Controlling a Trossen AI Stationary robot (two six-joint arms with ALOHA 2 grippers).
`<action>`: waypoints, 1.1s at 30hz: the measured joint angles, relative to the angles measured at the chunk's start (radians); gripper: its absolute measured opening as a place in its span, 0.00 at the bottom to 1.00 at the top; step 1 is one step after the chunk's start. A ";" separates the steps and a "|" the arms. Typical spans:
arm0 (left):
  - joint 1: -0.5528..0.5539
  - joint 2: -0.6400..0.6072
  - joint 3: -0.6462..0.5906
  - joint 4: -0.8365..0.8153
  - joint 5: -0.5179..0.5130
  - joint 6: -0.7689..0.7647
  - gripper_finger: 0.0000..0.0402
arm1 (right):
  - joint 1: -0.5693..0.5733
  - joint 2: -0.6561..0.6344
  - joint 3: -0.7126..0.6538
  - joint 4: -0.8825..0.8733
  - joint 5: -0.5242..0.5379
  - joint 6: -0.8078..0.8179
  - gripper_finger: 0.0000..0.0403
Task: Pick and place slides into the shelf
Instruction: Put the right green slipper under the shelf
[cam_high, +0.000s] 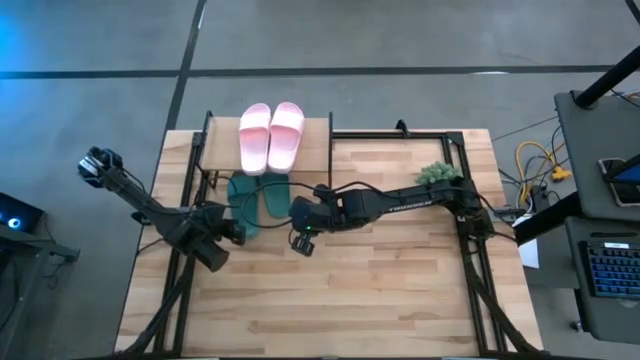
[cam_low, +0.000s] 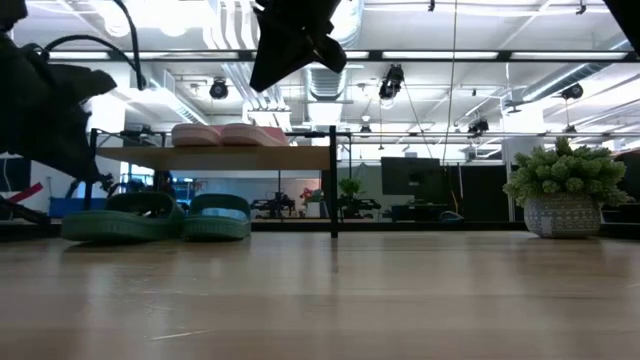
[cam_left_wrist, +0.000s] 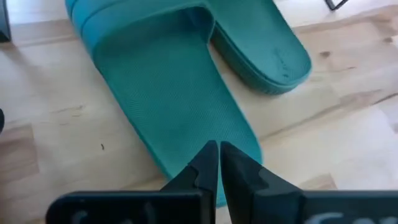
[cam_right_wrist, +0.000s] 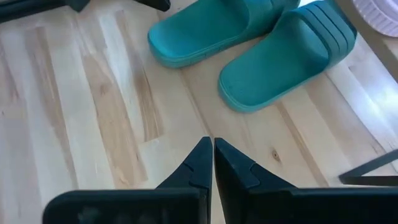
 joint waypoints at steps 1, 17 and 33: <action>0.007 -0.001 0.000 0.001 -0.001 -0.008 0.01 | 0.000 0.000 0.000 -0.001 0.003 0.000 0.02; 0.081 0.218 0.082 0.049 0.123 0.015 0.01 | 0.000 0.000 -0.002 -0.016 0.010 0.025 0.02; 0.134 0.447 0.080 0.192 0.177 0.150 0.01 | 0.000 0.000 -0.002 -0.060 0.015 0.026 0.02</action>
